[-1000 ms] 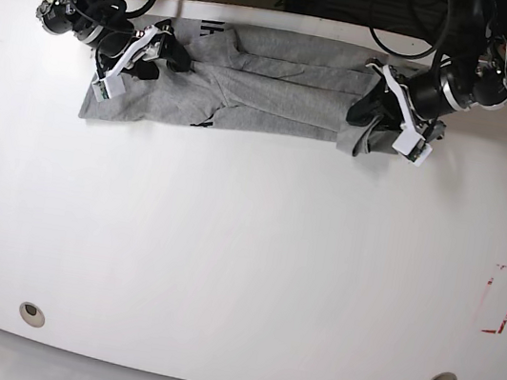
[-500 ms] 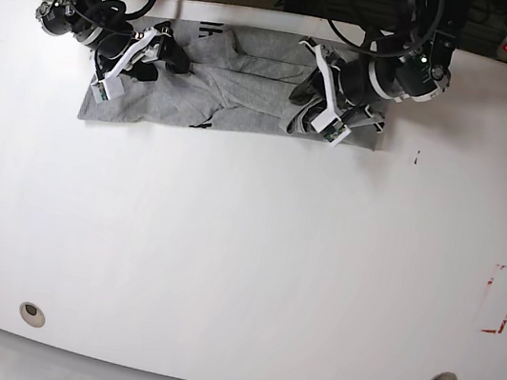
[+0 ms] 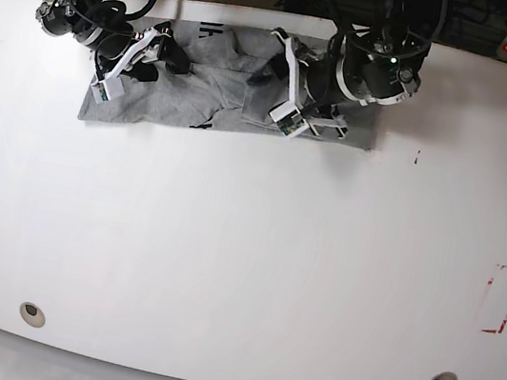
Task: Fold the T-shirt properly
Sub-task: 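Grasp the strip end with the left gripper and fold it toward the right gripper, then grasp both ends of the folded shirt with both grippers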
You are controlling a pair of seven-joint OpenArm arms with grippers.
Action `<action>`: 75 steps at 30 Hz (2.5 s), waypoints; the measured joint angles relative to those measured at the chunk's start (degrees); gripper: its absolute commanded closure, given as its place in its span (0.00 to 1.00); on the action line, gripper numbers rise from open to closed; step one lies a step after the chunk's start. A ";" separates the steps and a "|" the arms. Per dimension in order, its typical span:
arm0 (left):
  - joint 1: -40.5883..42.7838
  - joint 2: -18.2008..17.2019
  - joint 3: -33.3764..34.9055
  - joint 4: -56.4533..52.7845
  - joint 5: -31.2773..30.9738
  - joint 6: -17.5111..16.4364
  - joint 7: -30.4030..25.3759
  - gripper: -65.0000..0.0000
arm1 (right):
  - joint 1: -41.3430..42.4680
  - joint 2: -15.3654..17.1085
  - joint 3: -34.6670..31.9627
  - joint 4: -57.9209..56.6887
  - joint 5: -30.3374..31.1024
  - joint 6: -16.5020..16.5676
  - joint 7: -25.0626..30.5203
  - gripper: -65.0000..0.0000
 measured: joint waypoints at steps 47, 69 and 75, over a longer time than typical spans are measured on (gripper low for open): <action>-9.40 -15.93 -11.23 -16.55 -7.13 -0.50 -1.66 0.66 | 6.95 2.34 23.02 -2.40 -3.17 -0.87 -10.56 0.00; -9.49 -18.75 -11.26 -15.58 -6.36 -0.37 -0.85 0.66 | 5.16 -7.85 16.04 -2.36 0.90 -0.09 -7.56 0.51; -8.57 -18.75 -11.23 -15.65 -6.36 -0.20 -1.07 0.66 | 7.87 -8.94 15.85 -2.58 -6.51 -0.63 -9.14 1.00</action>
